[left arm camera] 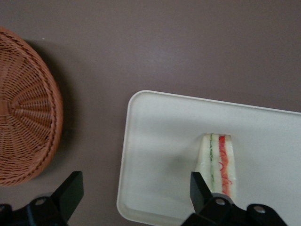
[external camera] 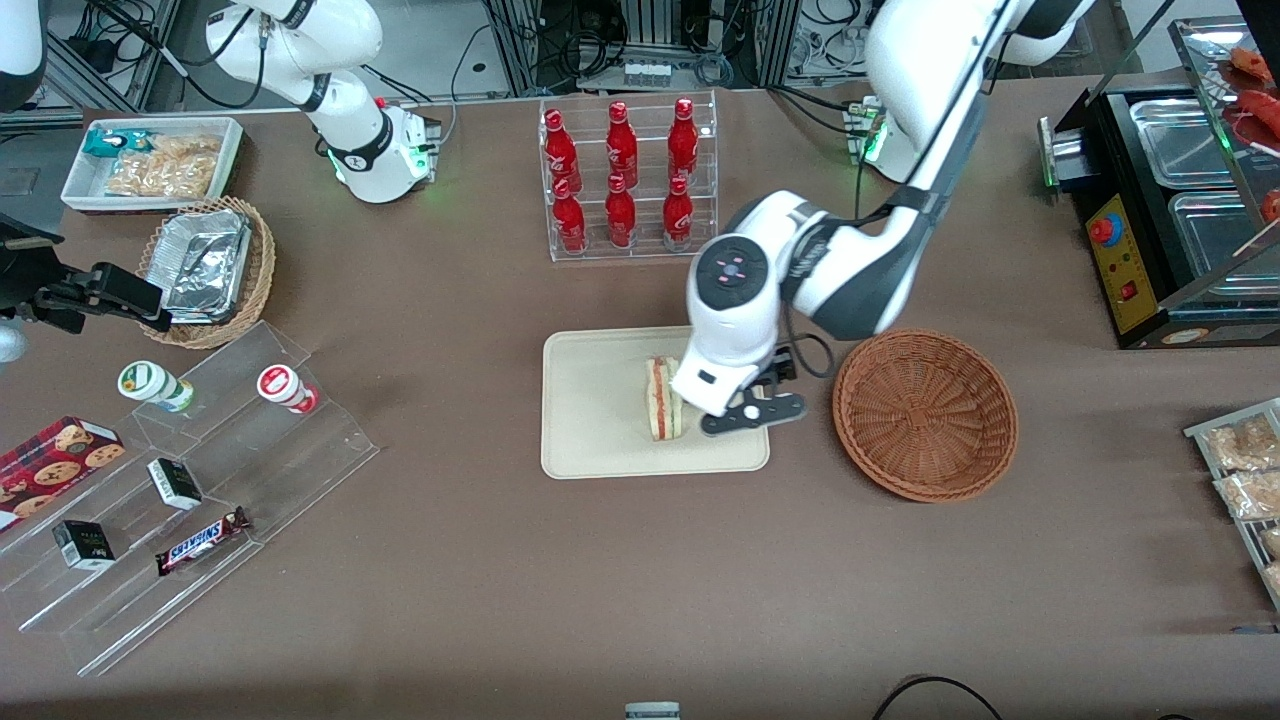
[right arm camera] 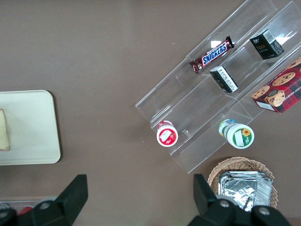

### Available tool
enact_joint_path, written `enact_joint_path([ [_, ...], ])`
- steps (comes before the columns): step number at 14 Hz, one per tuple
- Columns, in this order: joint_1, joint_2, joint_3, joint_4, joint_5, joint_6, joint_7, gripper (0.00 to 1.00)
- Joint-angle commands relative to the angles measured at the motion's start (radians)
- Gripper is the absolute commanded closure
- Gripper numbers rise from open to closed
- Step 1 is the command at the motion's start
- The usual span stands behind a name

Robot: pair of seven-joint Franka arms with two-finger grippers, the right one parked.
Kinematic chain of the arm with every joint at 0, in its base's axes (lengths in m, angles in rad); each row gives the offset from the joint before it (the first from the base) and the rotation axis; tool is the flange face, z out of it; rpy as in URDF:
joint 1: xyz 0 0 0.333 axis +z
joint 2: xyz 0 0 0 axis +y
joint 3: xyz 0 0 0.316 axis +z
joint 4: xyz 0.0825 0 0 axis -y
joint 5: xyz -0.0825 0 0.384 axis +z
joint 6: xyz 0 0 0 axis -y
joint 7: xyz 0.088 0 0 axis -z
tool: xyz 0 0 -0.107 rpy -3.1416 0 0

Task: Place sandwich from basket to tray

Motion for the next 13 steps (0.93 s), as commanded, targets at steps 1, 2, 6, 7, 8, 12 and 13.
enact_joint_path([
  [1,0.090,-0.101,-0.007,-0.071,-0.061,-0.082,0.168,0.00],
  [2,0.126,-0.126,-0.007,-0.076,-0.077,-0.130,0.250,0.00],
  [6,0.273,-0.239,-0.006,-0.076,-0.137,-0.315,0.508,0.00],
  [7,0.293,-0.272,-0.006,-0.079,-0.137,-0.352,0.538,0.00],
  [8,0.330,-0.304,-0.006,-0.087,-0.137,-0.366,0.561,0.00],
  [12,0.445,-0.410,-0.030,-0.093,-0.132,-0.423,0.606,0.00],
  [13,0.463,-0.443,-0.029,-0.094,-0.127,-0.428,0.635,0.00],
])
